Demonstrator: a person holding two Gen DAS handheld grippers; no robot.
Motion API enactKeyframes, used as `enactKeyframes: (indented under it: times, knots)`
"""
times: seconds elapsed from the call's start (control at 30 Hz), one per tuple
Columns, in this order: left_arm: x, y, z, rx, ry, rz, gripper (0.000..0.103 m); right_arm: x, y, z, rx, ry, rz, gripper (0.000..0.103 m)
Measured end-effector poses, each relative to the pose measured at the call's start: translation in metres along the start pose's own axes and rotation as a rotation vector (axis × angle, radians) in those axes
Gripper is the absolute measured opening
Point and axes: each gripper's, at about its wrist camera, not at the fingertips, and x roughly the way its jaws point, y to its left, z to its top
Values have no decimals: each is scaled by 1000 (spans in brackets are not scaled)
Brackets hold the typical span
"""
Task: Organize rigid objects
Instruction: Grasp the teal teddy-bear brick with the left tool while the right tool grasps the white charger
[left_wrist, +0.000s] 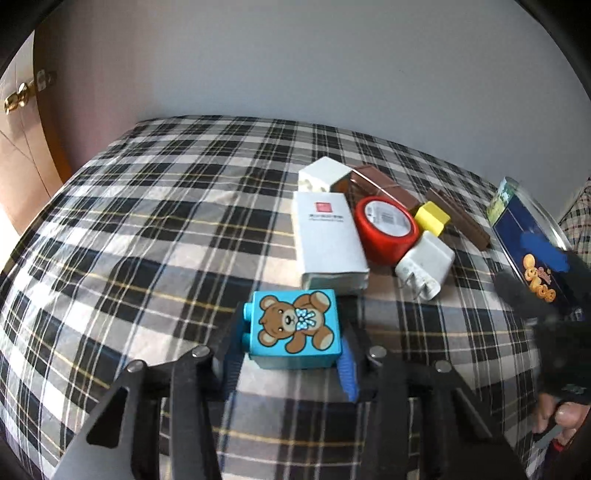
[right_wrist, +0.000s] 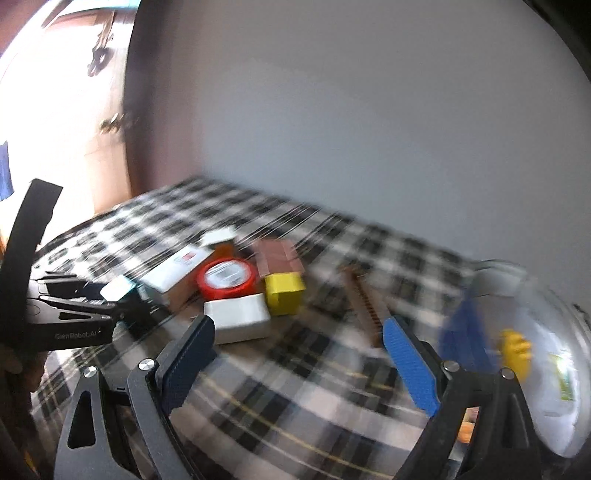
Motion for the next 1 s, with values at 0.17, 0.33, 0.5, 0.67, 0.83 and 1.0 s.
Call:
enactKeyframes:
  times: [0.17, 0.33, 0.5, 0.67, 0.83, 1.0]
  knots:
    - [-3, 12, -2, -27, -5, -11, 42, 35, 22, 10, -37, 103, 35, 94]
    - [-3, 13, -2, -32, -6, -17, 42, 59, 25, 11, -31, 199, 56, 94]
    - [-4, 14, -2, -38, -7, -28, 42, 61, 15, 9, 23, 223, 105, 94]
    - [-4, 17, -1, -49, -9, -44, 42, 62, 5, 10, 94, 210, 150, 94]
    - [-4, 17, -1, -48, -9, -45, 42, 71, 0, 13, 137, 233, 152, 88]
    - [-3, 17, -1, -45, -9, -41, 43, 78, 10, 13, 96, 264, 177, 82]
